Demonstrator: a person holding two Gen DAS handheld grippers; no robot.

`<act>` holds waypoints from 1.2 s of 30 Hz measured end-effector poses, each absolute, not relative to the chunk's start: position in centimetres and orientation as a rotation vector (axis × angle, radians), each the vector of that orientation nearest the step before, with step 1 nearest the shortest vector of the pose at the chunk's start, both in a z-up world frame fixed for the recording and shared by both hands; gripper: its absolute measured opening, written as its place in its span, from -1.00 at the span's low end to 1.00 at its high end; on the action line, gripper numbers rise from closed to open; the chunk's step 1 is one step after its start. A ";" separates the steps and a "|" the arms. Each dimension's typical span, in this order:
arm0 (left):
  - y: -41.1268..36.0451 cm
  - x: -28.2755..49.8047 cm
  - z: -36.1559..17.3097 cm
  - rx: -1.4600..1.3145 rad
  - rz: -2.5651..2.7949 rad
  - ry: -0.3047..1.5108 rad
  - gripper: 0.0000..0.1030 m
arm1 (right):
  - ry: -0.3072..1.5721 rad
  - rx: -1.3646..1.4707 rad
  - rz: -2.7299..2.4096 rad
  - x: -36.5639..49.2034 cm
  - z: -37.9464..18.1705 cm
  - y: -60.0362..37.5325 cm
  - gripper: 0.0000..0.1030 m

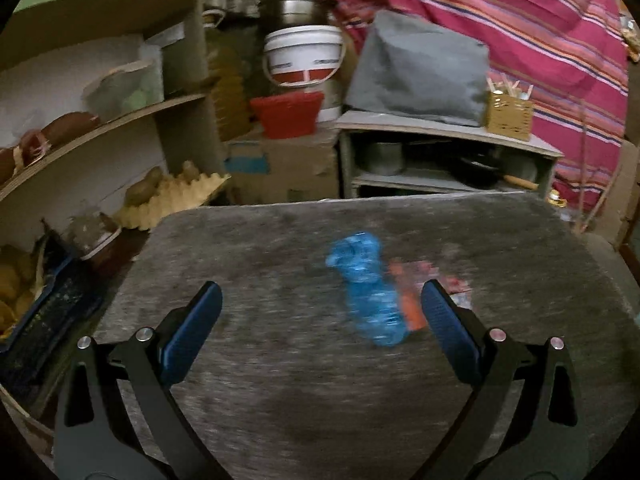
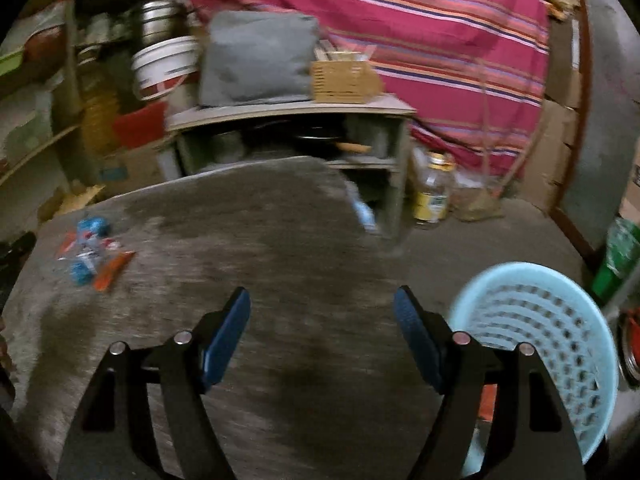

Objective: Collect trash
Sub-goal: 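Move both tools back toward the blue plastic bag and clear wrapper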

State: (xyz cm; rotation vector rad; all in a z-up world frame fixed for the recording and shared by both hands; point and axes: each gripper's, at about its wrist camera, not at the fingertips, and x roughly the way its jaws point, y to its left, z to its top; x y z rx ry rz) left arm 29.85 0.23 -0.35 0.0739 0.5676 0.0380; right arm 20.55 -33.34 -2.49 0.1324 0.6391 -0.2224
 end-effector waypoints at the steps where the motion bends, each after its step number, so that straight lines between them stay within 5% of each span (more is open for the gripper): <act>1: 1.0 29.8 -0.5 0.070 0.047 0.570 0.87 | 0.642 0.130 -0.197 21.2 -2.5 -32.1 0.47; 5: 3.8 29.9 -1.1 0.046 0.070 0.585 0.87 | 0.642 0.105 -0.106 23.3 -2.6 -27.1 0.60; 25: 10.4 33.8 -1.7 0.013 0.144 0.605 0.89 | 0.758 -0.074 0.148 33.5 -5.8 -12.0 0.58; 27: 10.3 34.2 -1.7 0.002 0.139 0.619 0.89 | 0.767 -0.083 0.165 34.1 -6.2 -11.5 0.45; 29: 10.1 34.4 -1.6 -0.002 0.134 0.619 0.89 | 0.776 -0.107 0.179 34.6 -6.4 -11.2 -0.13; 31: 9.7 34.5 -1.4 0.003 0.130 0.617 0.89 | 0.782 -0.116 0.191 34.8 -6.7 -11.3 -0.39; 36: 8.2 34.9 -1.3 -0.006 0.108 0.622 0.89 | 0.756 -0.113 0.198 34.0 -6.3 -12.3 -0.61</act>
